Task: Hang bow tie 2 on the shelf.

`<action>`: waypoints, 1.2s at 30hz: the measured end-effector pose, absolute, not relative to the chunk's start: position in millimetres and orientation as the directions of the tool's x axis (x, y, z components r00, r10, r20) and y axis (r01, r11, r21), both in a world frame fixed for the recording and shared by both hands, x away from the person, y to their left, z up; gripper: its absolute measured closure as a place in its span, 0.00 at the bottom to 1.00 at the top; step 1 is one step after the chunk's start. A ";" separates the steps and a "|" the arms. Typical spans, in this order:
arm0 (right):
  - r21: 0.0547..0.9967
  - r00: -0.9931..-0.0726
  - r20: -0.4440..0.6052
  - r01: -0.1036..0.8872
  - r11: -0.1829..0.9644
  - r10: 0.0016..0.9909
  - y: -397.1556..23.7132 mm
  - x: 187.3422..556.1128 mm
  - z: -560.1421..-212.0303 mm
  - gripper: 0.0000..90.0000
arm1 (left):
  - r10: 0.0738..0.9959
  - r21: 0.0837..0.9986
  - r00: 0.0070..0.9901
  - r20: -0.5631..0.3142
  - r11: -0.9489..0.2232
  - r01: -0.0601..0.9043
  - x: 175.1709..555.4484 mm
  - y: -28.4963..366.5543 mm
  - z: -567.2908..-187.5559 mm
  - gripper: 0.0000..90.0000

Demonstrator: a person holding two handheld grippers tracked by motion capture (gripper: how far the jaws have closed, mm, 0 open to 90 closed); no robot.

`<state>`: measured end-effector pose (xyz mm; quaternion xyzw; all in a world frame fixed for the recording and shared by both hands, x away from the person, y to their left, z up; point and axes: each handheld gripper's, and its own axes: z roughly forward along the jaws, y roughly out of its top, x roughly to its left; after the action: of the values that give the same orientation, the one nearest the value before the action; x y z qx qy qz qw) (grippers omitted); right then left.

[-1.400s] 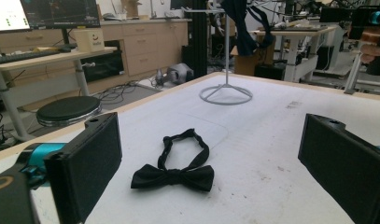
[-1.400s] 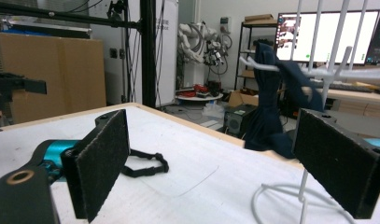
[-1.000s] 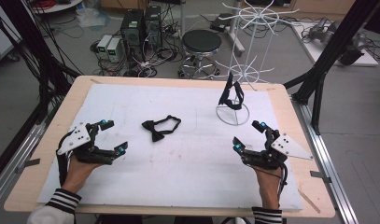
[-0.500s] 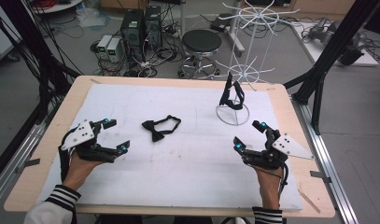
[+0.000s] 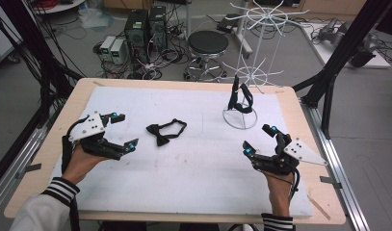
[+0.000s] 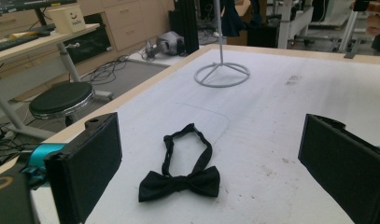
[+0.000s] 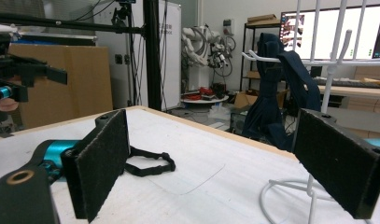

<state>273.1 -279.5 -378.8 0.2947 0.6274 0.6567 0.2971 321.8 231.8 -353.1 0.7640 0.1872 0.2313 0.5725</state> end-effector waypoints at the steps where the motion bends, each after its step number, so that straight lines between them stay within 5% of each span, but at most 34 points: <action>1: 0.999 -0.650 0.012 -0.019 -0.032 0.760 -279.3 272.9 -378.7 0.12 | 0.547 0.958 0.824 0.147 -0.286 0.020 323.2 231.0 -350.5 0.07; 24: 0.999 -0.665 0.014 -0.026 -0.042 0.746 -276.5 272.7 -378.6 0.12 | 0.420 0.833 0.883 0.210 -0.550 0.063 381.2 204.3 -333.1 0.07; 36: 0.998 -0.675 0.008 -0.043 -0.051 0.738 -276.7 272.6 -377.1 0.12 | 0.336 0.766 0.925 0.176 -0.637 0.086 410.4 193.2 -343.4 0.07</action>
<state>272.6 -276.7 -377.1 0.2780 0.6242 0.6694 0.2917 410.4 193.2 -343.4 0.8917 0.1184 0.1529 0.4093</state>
